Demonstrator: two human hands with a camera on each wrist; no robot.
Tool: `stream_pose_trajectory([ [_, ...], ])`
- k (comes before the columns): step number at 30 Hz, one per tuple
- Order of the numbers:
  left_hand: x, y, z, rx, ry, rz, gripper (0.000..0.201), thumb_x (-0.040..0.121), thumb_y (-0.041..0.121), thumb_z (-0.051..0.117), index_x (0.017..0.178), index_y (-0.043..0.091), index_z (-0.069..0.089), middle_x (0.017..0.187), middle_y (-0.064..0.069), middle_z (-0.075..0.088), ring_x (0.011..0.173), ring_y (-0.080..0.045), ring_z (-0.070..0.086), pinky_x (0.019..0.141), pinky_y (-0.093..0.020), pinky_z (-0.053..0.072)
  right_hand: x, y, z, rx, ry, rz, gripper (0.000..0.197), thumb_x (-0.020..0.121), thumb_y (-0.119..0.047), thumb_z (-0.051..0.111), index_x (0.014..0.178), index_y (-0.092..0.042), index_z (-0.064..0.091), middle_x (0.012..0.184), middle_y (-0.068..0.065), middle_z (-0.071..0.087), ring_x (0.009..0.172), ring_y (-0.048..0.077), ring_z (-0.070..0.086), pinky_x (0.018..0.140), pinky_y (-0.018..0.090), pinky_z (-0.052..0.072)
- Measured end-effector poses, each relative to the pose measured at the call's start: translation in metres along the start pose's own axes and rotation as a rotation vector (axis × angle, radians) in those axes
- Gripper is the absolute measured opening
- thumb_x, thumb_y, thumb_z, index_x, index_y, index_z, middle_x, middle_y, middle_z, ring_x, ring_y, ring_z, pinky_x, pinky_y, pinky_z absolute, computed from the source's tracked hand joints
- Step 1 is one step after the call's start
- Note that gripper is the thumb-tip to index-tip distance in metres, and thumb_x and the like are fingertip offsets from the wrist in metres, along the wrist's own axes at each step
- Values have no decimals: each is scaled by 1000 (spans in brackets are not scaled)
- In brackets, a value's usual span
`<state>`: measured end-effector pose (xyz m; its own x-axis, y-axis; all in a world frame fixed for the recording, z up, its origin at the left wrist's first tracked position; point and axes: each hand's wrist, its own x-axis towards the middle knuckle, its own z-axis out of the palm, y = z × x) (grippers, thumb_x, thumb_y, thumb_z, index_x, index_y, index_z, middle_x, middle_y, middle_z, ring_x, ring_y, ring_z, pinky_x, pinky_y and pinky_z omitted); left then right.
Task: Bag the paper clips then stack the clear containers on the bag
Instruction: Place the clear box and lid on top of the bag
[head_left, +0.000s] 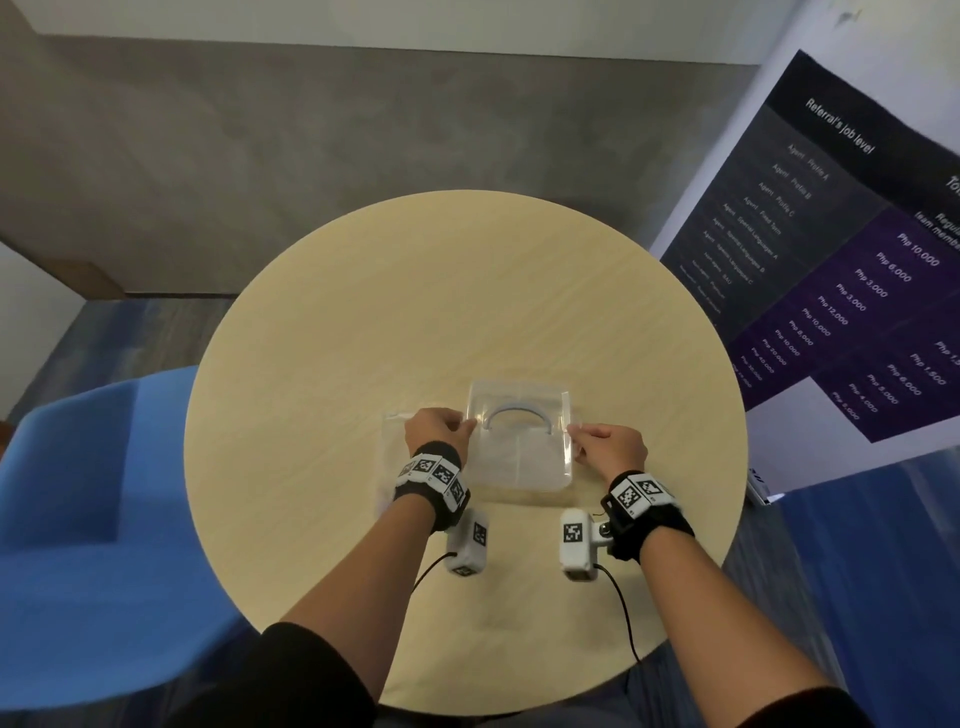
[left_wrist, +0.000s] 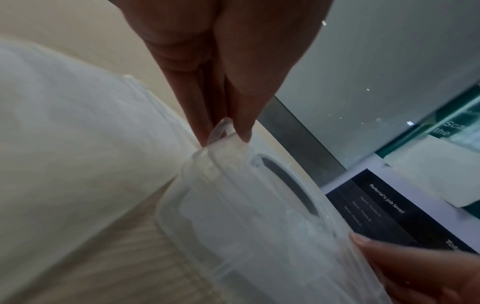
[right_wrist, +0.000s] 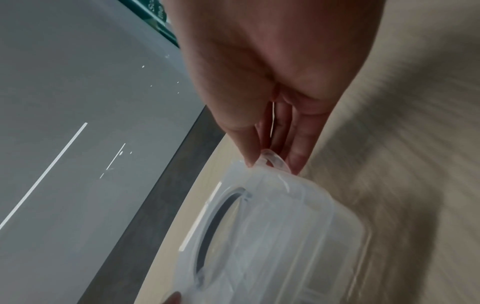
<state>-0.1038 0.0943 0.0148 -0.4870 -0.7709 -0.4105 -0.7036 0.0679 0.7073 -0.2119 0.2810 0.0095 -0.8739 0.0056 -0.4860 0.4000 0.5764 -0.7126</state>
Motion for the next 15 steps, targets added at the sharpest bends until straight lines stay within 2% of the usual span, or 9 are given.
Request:
stream_pose_trajectory([
  [2, -6, 2, 1, 51, -3, 37, 20, 82, 24, 72, 92, 8, 78, 90, -10, 77, 83, -24, 69, 78, -25, 52, -3, -2, 0, -48, 24, -49, 20, 79, -26, 78, 92, -11, 79, 82, 3, 77, 87, 18, 70, 87, 25, 51],
  [4, -13, 3, 1, 101, -12, 80, 20, 85, 23, 69, 94, 7, 77, 92, -12, 77, 87, -27, 70, 82, -27, 54, -5, -6, -2, -87, 51, -85, 20, 80, -25, 77, 94, -9, 79, 92, 5, 78, 95, 20, 69, 83, 21, 47],
  [7, -17, 2, 2, 134, -9, 123, 20, 87, 22, 66, 95, 7, 77, 90, -13, 77, 87, -29, 70, 84, -28, 54, -3, -9, -4, -166, 64, -146, 20, 81, -22, 76, 92, -6, 79, 95, 9, 77, 95, 23, 70, 83, 25, 51],
  [8, -18, 2, 2, 134, -10, 120, 20, 87, 22, 66, 94, 7, 77, 89, -14, 77, 86, -29, 70, 84, -28, 54, -4, -11, -3, -196, 71, -172, 18, 81, -20, 75, 89, -5, 79, 92, 11, 78, 91, 25, 71, 82, 27, 54],
  [10, -18, 1, 2, 120, -10, 112, 20, 87, 22, 67, 95, 7, 77, 90, -14, 77, 88, -30, 70, 83, -27, 53, -6, -11, 1, -264, 94, -276, 18, 82, -14, 71, 73, 0, 77, 77, 15, 77, 74, 30, 71, 70, 29, 56],
  [12, -20, 3, 0, 108, -10, 111, 20, 86, 21, 67, 96, 7, 77, 92, -13, 77, 89, -30, 69, 82, -25, 51, -9, -12, 4, -354, 127, -365, 28, 82, -9, 68, 56, -3, 70, 56, 13, 69, 53, 28, 57, 57, 25, 47],
  [15, -20, 0, -1, 76, -12, 117, 21, 86, 24, 67, 97, 9, 76, 90, -11, 76, 85, -26, 68, 78, -24, 49, -3, -16, -3, -437, 74, -405, 38, 83, -8, 66, 46, -6, 60, 43, 7, 50, 47, 22, 40, 53, 25, 38],
])
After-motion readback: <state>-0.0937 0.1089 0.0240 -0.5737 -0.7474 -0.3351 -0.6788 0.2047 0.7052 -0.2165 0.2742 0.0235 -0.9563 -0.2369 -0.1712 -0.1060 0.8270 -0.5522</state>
